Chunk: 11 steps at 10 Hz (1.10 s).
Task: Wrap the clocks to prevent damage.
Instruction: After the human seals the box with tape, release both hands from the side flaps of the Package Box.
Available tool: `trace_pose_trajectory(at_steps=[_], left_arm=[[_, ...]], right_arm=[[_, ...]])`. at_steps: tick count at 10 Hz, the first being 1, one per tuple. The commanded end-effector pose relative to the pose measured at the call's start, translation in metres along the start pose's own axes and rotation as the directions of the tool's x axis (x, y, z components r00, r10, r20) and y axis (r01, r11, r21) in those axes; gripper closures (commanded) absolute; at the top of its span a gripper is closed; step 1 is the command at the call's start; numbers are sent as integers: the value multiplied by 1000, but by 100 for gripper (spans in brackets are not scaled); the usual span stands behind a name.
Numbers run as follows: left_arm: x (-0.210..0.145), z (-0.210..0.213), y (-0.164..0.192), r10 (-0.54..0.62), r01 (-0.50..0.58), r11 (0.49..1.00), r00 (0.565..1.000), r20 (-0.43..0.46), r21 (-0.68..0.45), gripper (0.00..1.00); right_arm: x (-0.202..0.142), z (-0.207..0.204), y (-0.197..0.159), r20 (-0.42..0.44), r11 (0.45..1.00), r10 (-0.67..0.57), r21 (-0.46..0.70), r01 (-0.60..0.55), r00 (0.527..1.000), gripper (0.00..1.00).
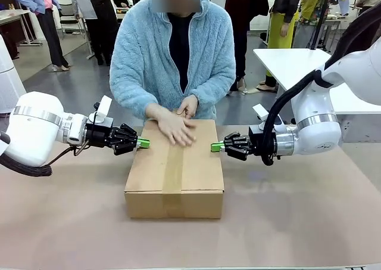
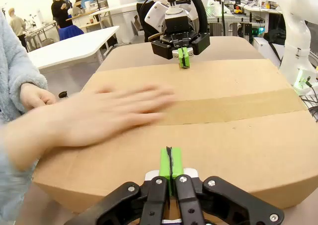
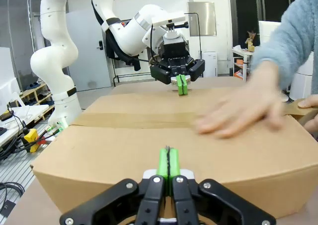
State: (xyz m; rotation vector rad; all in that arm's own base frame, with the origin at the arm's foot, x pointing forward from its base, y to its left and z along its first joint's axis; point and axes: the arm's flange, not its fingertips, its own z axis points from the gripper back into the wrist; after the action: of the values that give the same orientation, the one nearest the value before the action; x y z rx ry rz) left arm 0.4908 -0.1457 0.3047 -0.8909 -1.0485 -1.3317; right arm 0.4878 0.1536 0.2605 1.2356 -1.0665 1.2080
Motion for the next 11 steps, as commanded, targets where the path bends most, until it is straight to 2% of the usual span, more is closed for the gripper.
trace_pose_trajectory(at_steps=[1, 11], left_arm=[[-2, -2, -1, -20, 20, 1000, 1000, -8, 11, 99], [-2, -2, -1, -20, 20, 1000, 1000, -8, 11, 99]], right_arm=[[-1, 1, 0, -3, 1000, -1, -2, 1, 1000, 99], [-1, 1, 0, -3, 1000, -1, -2, 1, 1000, 99]])
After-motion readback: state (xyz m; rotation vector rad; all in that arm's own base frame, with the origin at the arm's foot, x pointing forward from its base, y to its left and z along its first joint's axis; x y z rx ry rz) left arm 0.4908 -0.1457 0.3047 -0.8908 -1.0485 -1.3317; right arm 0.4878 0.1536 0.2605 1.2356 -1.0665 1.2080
